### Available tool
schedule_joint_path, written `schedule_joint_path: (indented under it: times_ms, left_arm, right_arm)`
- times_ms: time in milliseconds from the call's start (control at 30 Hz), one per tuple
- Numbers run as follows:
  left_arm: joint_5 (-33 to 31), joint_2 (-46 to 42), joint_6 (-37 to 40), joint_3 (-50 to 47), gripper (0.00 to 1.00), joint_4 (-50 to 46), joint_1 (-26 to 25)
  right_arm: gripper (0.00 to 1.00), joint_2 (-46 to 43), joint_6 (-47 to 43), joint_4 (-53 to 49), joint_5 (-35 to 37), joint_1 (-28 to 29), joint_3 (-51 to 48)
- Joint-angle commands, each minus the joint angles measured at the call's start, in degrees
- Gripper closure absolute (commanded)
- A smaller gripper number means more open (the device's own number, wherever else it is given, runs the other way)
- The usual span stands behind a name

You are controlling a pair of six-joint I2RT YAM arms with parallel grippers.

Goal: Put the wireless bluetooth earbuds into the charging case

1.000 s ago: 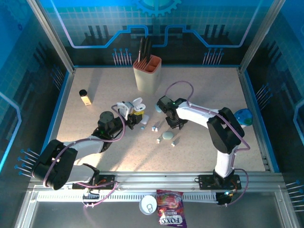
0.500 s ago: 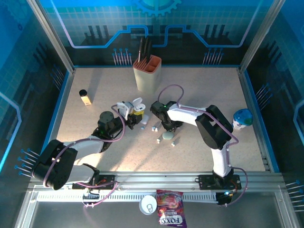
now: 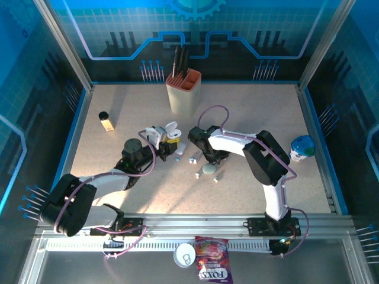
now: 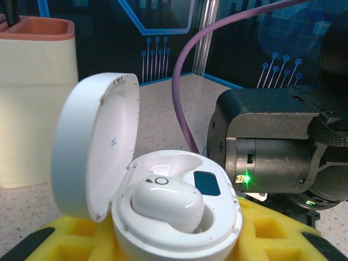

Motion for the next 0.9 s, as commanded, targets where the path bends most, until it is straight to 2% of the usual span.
schedule_joint_path:
  times_ms: [0, 100, 200, 433, 633, 733, 867]
  left_arm:
    - [1.8, 0.5, -0.1, 0.5, 0.78, 2.1, 0.5]
    - [3.3, 0.5, 0.9, 0.6, 0.78, 1.9, 0.5]
    - [7.7, 0.5, 2.8, 1.0, 0.78, 1.4, 0.5]
    - [18.4, 1.0, 7.0, 2.5, 0.77, 0.5, 0.3]
    - [26.5, 1.1, 7.5, 3.7, 0.77, -0.2, 0.1]
    - [29.0, 1.1, 6.9, 4.3, 0.78, -0.8, -0.2]
    - [30.9, 1.5, 6.2, 5.0, 0.78, -0.7, -0.9]
  right_arm:
    - [0.78, -4.8, -0.1, 0.9, -3.5, -1.8, -2.1]
    - [0.79, -11.6, -1.7, 4.4, -8.7, -3.8, -5.5]
    - [0.78, -19.2, -5.0, 7.1, -16.9, -5.9, -8.1]
    - [0.78, -37.6, -14.1, 17.2, -49.1, -9.6, -13.3]
    - [0.79, -40.6, -12.2, 22.5, -68.1, -10.5, -11.5]
    - [0.79, -39.8, -10.5, 24.5, -72.2, -10.3, -10.3]
    - [0.8, -38.7, -10.2, 26.0, -73.5, -9.9, -9.2]
